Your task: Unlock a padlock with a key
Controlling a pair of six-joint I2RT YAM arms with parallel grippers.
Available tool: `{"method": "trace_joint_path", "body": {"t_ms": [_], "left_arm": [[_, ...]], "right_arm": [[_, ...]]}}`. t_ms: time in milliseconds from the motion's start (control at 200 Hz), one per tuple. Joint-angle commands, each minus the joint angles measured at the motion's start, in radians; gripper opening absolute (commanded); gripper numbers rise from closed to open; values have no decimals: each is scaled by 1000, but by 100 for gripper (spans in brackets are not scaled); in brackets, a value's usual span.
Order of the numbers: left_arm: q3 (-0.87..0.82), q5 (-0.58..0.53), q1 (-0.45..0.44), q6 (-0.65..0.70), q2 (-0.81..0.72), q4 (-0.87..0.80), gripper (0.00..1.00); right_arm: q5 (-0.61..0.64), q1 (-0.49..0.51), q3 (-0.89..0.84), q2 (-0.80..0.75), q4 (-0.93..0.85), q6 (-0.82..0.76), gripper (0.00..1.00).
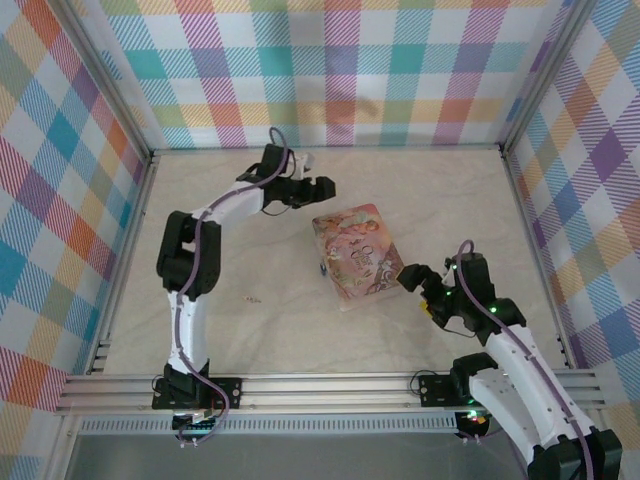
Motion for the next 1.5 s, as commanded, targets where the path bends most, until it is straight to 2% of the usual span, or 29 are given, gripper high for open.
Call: {"method": "trace_joint_path", "body": {"t_ms": [0,225,635,910,1145,1320,1495], "left_arm": [[93,64,-21,88,49,-180,81],[72,120,-39,117,37,-219,78],[-205,110,-42,105,-166,-124,73],[-430,51,-42,78,-331,-56,71],[-608,7,-42,20,-458,29,66],[-683,-8,-46,-45,-514,93,64],[-685,-67,-66,-85,-523,136,64]], "right_arm": [[-9,38,-34,8,57,92,100],[-25,72,-48,99,205,128,99],[-49,73,108,416,401,81,92],[-48,73,295,618,382,-33,86],[-99,72,493,828,354,-139,81],[-150,73,651,980,291,-228,78],[-138,73,754,1068,240,-291,78]]}}
